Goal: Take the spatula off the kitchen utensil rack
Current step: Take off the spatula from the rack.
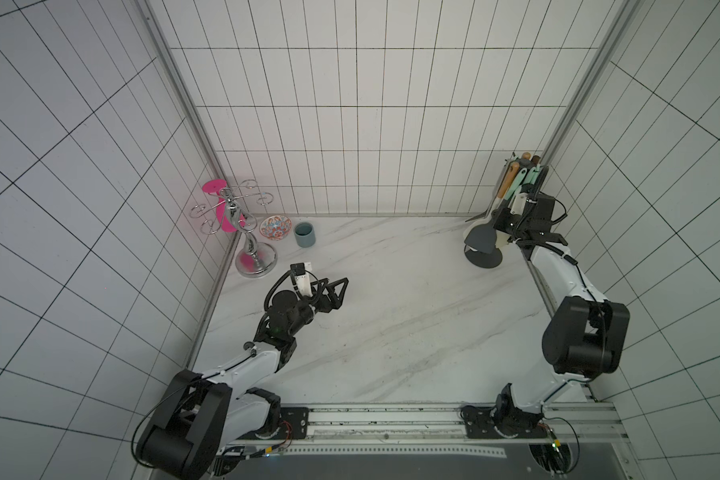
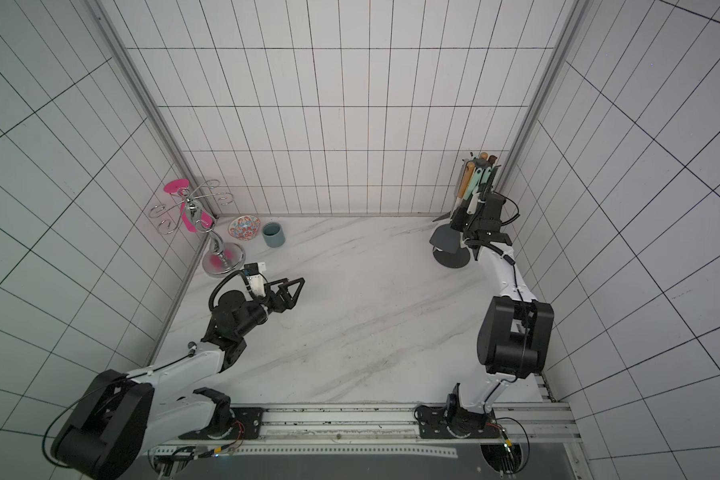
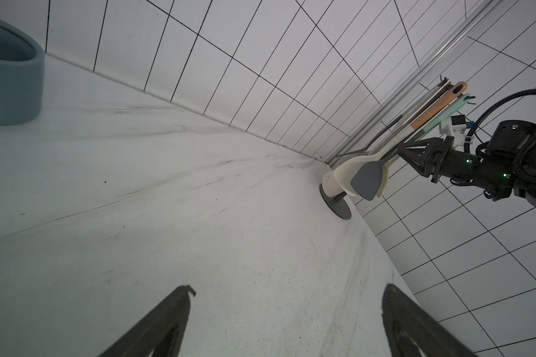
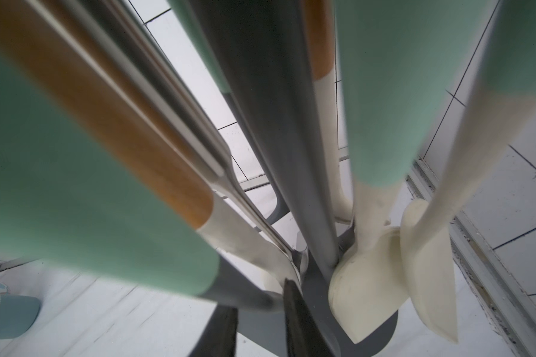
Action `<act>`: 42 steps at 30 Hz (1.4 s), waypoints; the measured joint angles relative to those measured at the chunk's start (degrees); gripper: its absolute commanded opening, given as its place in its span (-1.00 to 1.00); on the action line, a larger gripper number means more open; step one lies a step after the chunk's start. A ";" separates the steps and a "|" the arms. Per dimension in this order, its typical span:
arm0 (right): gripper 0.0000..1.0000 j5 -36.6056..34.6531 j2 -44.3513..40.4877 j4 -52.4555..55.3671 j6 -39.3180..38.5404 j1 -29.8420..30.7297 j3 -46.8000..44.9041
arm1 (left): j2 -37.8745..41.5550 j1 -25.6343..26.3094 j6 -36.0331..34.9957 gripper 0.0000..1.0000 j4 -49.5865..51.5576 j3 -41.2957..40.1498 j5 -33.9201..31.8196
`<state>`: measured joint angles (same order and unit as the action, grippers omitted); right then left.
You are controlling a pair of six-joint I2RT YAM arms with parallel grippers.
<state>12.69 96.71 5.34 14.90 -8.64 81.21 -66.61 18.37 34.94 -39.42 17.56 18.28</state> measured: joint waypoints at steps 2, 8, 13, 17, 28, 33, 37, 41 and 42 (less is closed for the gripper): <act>-0.65 0.07 0.00 0.02 -0.24 0.00 0.00 | 0.00 0.00 0.00 0.95 0.00 -0.02 0.00; -0.90 0.11 0.00 0.02 -0.90 0.00 0.00 | 0.00 0.00 0.00 0.95 0.00 -0.02 0.00; -0.99 -0.04 -0.74 0.42 -0.94 0.00 -0.04 | 0.00 0.00 0.00 0.95 0.00 0.00 0.00; -1.00 -0.37 -2.10 2.45 -0.90 0.00 -0.15 | 0.00 0.00 0.00 0.95 0.02 -0.02 0.00; -1.00 0.17 -8.44 4.70 -0.11 0.17 -3.08 | 0.00 0.00 0.00 0.95 0.02 -0.02 0.00; -1.00 0.13 -12.74 3.98 1.07 0.02 -5.46 | 0.00 0.02 0.00 0.95 0.00 0.00 -0.02; -1.00 0.55 -14.91 3.43 1.40 0.02 -7.34 | 0.02 0.00 0.00 0.95 0.00 -0.02 -0.02; -1.00 1.40 -16.13 2.64 1.38 0.02 -9.46 | 0.02 0.02 0.00 0.95 0.02 0.00 -0.02; -1.00 1.46 -16.74 2.32 1.36 0.02 -10.29 | 0.02 0.00 0.00 0.95 0.02 -0.02 -0.02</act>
<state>14.15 79.96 7.66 16.25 -8.62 70.91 -66.59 18.37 34.94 -39.40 17.54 18.26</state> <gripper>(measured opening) 0.092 0.975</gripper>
